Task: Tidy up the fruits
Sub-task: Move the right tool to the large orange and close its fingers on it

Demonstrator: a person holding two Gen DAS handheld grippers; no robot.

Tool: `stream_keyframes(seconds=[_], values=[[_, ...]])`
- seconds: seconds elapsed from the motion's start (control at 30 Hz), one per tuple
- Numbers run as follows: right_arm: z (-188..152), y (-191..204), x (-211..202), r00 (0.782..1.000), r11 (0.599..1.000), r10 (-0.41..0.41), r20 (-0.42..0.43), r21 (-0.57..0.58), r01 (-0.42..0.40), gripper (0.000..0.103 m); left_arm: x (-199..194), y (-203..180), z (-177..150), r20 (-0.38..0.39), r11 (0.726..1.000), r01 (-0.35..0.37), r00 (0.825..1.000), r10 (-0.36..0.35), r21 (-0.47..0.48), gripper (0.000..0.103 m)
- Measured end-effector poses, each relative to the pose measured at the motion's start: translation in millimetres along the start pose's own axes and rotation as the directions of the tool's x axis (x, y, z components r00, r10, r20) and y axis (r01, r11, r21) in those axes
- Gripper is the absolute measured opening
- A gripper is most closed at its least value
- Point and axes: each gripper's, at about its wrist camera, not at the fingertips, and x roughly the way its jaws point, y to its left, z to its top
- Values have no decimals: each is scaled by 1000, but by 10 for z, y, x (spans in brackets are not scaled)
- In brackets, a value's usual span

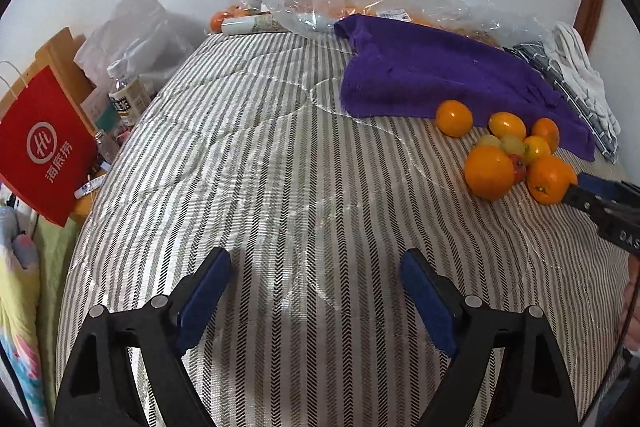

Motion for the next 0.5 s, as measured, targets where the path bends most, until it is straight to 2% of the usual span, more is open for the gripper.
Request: stream_keyframes(seconds=[0.2,0.27,0.33,0.37,0.43,0.5], values=[[38,-55,118,999,999,43,10,13,-43,54,11,-12,-14,3,1000,13,1000,-13,10,86],[59,-53,139,998,999,52,18,3,-53,41,3,-14,-24,7,1000,9,1000,-9,7,86],[69,-37,140,997,997,81,14,-19,-81,33,-16,-50,-44,16,1000,-11,1000,11,22,86],[67,-32,134,997,996,82,14,-26,-81,32,-26,-75,-53,19,999,-20,1000,19,28,84],[43,-44,111,996,996,83,18,-31,-82,32,-54,-110,-63,24,999,-5,1000,4,34,71],[3,-86,55,997,997,78,27,-26,-77,32,-72,-161,-58,15,999,19,1000,-19,33,70]])
